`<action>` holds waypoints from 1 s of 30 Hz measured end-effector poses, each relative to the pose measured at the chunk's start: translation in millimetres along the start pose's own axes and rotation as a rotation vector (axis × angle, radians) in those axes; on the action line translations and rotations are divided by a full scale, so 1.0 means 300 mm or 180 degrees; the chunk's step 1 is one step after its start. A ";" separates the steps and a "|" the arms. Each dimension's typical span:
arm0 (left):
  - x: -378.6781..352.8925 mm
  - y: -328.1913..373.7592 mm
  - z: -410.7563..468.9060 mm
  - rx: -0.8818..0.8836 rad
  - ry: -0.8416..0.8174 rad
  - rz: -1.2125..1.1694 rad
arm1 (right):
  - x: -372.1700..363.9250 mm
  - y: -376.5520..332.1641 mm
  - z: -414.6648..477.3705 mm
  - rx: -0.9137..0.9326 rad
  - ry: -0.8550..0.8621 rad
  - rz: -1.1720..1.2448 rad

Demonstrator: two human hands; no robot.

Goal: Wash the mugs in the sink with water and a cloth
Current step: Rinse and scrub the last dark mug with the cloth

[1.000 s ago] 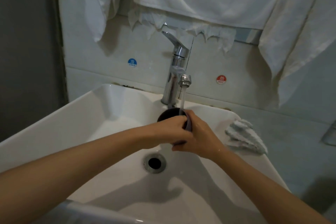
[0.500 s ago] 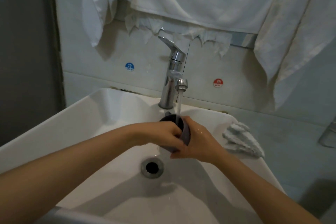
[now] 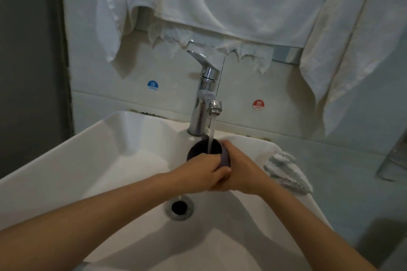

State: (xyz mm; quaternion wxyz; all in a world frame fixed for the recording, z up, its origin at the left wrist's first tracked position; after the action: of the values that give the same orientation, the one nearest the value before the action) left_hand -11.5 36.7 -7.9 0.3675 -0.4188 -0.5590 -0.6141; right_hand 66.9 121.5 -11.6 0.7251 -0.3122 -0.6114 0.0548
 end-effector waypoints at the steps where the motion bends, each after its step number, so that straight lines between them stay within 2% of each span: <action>1: 0.004 -0.006 -0.012 0.0008 -0.0188 0.0207 | 0.006 0.004 -0.002 -0.0060 -0.0169 0.0077; 2: 0.001 -0.003 -0.018 -0.0058 -0.0461 0.0602 | 0.011 0.008 -0.009 -0.0127 -0.0368 0.0095; 5: -0.004 -0.031 -0.035 -0.0099 -0.0958 0.0912 | 0.020 0.014 -0.024 -0.0355 -0.0739 -0.0038; 9: 0.005 -0.063 -0.047 -0.0102 -0.0949 0.1539 | 0.017 0.008 -0.023 -0.0427 -0.0493 -0.0125; 11: 0.003 -0.062 -0.047 -0.0043 -0.0843 0.1342 | 0.010 0.001 -0.022 -0.0398 -0.0394 -0.0108; 13: 0.006 -0.059 -0.041 -0.0015 -0.0822 0.0400 | 0.001 -0.009 -0.022 -0.0328 -0.0308 -0.0136; 16: 0.020 -0.059 -0.040 -0.0040 -0.0874 -0.2027 | -0.014 -0.028 -0.018 -0.0210 -0.0117 -0.0363; 19: 0.033 -0.064 -0.017 0.0297 -0.0250 -0.3861 | -0.022 -0.042 -0.004 -0.0121 0.0055 -0.0336; 20: 0.035 -0.060 -0.007 0.0387 -0.0008 -0.4205 | -0.023 -0.045 -0.001 -0.0109 0.0064 -0.0297; 21: 0.032 -0.060 0.006 0.0436 0.0205 -0.4230 | -0.023 -0.048 0.001 -0.0106 0.0065 -0.0286; 23: 0.015 -0.046 0.015 0.0434 0.0302 -0.3706 | -0.020 -0.050 -0.003 -0.0147 0.0037 -0.0378; 24: 0.006 -0.035 0.010 0.0340 0.0182 -0.3177 | -0.016 -0.049 -0.008 -0.0187 0.0024 -0.0473; 27: -0.039 -0.025 -0.001 0.0091 -0.0637 -0.1106 | -0.007 -0.036 -0.019 -0.0282 -0.0039 -0.0536; 30: -0.035 -0.044 -0.033 0.0446 -0.1216 0.0194 | -0.007 -0.029 -0.024 -0.0327 -0.0120 -0.0405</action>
State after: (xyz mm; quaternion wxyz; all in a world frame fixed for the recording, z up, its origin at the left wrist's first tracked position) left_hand -20.8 28.0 -22.7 0.3015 -0.5177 -0.6470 -0.4717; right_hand 70.3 110.9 -9.3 0.6985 -0.3085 -0.6455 -0.0170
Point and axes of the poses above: each hand's wrist, its own z-axis towards the middle knuckle, its own x-axis out of the back of the hand, y = z × x, the point moved 3 cm from there along z, towards the middle knuckle, and after that the axes turned 13 degrees about -y, right-handed, at the moved point
